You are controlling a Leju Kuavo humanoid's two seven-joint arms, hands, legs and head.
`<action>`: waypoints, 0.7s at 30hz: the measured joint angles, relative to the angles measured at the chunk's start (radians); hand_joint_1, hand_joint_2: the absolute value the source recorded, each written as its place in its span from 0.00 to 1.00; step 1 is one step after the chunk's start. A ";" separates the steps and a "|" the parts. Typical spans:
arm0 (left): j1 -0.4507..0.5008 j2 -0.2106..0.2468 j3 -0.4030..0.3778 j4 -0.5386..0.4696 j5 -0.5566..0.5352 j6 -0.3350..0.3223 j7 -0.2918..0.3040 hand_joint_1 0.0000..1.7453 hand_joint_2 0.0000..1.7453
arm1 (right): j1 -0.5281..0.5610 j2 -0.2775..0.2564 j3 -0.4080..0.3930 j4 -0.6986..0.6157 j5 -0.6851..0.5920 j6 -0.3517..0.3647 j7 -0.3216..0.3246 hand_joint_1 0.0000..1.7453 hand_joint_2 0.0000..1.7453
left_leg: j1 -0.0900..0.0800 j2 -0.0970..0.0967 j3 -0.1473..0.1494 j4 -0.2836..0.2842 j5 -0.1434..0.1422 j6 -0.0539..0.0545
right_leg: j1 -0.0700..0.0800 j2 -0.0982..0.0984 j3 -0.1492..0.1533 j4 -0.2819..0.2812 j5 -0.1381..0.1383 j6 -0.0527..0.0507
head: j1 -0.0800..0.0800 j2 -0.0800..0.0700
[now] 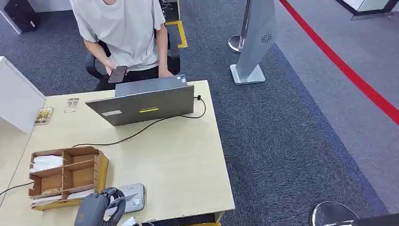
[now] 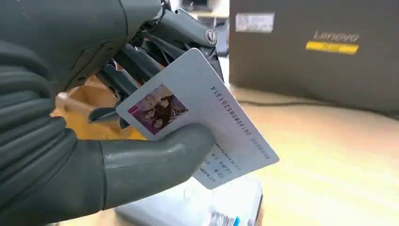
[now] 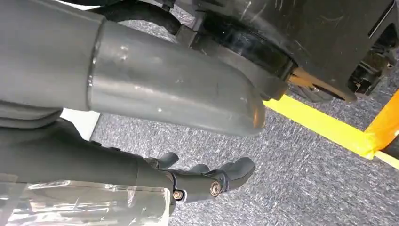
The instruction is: Pass the card to the sensor for recognition and then transmit it.
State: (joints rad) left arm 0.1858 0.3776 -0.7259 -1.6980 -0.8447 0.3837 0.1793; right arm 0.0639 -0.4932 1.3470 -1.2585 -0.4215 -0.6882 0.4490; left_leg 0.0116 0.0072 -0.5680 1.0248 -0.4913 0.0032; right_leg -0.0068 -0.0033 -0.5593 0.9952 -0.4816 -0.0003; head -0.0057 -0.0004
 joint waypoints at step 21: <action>-0.011 0.012 -0.065 0.066 0.035 0.043 0.061 1.00 1.00 | -0.005 0.008 -0.002 0.013 0.007 0.000 0.009 0.00 0.00 | 0.000 0.000 0.000 0.000 0.000 0.000 | 0.000 0.000 0.000 0.000 0.000 0.000 | 0.000 0.000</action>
State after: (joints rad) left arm 0.1753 0.3899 -0.7908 -1.6323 -0.8095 0.4265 0.2400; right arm 0.0589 -0.4849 1.3451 -1.2455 -0.4143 -0.6882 0.4578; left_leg 0.0116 0.0072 -0.5680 1.0248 -0.4912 0.0032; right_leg -0.0068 -0.0033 -0.5593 0.9952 -0.4815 -0.0003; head -0.0057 -0.0004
